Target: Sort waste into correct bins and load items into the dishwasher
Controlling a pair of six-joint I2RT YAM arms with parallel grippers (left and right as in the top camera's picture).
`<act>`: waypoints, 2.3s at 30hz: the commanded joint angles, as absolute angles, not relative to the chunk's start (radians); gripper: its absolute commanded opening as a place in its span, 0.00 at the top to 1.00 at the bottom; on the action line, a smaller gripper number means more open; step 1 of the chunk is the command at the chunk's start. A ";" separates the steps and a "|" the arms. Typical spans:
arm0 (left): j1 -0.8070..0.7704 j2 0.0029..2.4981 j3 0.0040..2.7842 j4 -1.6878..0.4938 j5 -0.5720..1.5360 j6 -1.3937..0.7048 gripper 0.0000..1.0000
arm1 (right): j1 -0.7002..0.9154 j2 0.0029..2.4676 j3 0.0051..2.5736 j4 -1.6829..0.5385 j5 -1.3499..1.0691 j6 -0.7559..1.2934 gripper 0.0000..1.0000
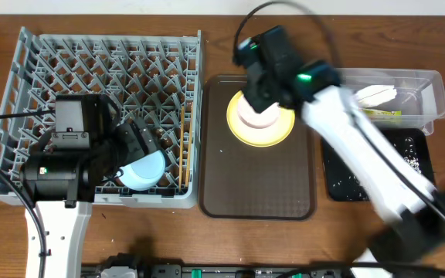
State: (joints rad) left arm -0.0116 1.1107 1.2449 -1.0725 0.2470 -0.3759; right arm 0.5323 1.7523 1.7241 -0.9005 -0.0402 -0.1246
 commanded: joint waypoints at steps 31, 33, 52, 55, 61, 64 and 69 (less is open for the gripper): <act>-0.015 1.110 1.251 -0.585 1.411 0.067 0.02 | 0.369 1.507 1.769 -1.039 -1.388 -0.570 0.99; -0.022 1.110 1.251 -0.584 1.411 0.067 0.02 | 0.385 1.507 1.769 -1.033 -1.388 -0.570 0.99; -0.085 1.110 1.251 -0.525 1.411 0.040 0.48 | 0.423 1.510 1.769 -1.010 -1.298 -0.570 0.98; -0.084 1.110 1.251 -0.524 1.411 0.040 0.59 | 0.423 1.510 1.769 -1.008 -1.298 -0.570 0.89; -0.084 1.110 1.251 -0.525 1.411 0.040 0.65 | 0.360 1.509 1.769 -0.936 -1.298 -0.444 0.75; -0.084 1.110 1.251 -0.525 1.411 0.040 0.65 | 0.324 1.510 1.769 -0.897 -1.298 -0.396 0.76; -0.084 1.110 1.251 -0.524 1.410 0.040 0.66 | 0.325 1.511 1.769 -0.919 -1.243 -0.397 0.88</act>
State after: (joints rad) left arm -0.0822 1.1152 1.2442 -0.5270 1.3827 0.0410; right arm 0.3275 1.5047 1.7718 -0.9062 -1.2865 -0.4198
